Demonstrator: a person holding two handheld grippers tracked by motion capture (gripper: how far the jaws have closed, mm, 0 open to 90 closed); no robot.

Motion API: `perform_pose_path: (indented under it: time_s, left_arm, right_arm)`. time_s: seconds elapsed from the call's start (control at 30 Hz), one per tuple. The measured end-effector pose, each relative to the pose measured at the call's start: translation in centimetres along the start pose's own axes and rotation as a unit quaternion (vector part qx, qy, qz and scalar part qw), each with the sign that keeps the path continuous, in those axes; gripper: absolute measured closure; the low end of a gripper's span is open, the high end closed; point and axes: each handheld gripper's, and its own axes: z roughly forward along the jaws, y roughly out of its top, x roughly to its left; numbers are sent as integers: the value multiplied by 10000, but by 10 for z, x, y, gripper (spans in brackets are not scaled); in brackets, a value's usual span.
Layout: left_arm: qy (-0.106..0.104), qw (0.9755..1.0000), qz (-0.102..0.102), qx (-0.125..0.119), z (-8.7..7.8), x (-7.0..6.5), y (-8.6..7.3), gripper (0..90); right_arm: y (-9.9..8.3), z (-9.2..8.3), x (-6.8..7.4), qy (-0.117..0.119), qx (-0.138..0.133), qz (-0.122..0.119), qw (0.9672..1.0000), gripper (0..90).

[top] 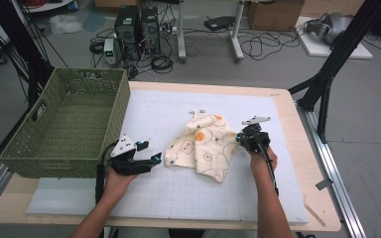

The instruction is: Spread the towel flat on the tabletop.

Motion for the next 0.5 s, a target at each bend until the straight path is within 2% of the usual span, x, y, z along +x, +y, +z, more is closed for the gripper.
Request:
perform_pose_path:
  time_s: [0.03, 0.1, 0.23, 0.33, 0.43, 0.5]
  left_arm:
    - [-35, 10000, 13, 27, 1, 0, 0, 323]
    - [-77, 9999, 22, 103, 2, -1, -1, 326]
    - [-123, 9998, 24, 178, 4, -2, -2, 325]
    - [-104, 9996, 32, 265, 7, -3, -3, 314]
    - [-71, 9994, 26, 323, 7, -3, -3, 311]
    - [-68, 9994, 3, 329, 8, -2, -3, 311]
  right_arm:
    - [-1, -1, -2, -55, -33, 50, 10000, 856]
    - [-3, -4, -2, -45, -114, 150, 9998, 757]
    - [-10, -12, 4, -28, -298, 48, 9995, 610]
    - [-22, -22, 5, 106, -525, 285, 9982, 416]
    - [-34, -30, 4, 327, -625, 591, 9958, 367]
    - [-41, -36, 5, 403, -728, 648, 9944, 343]
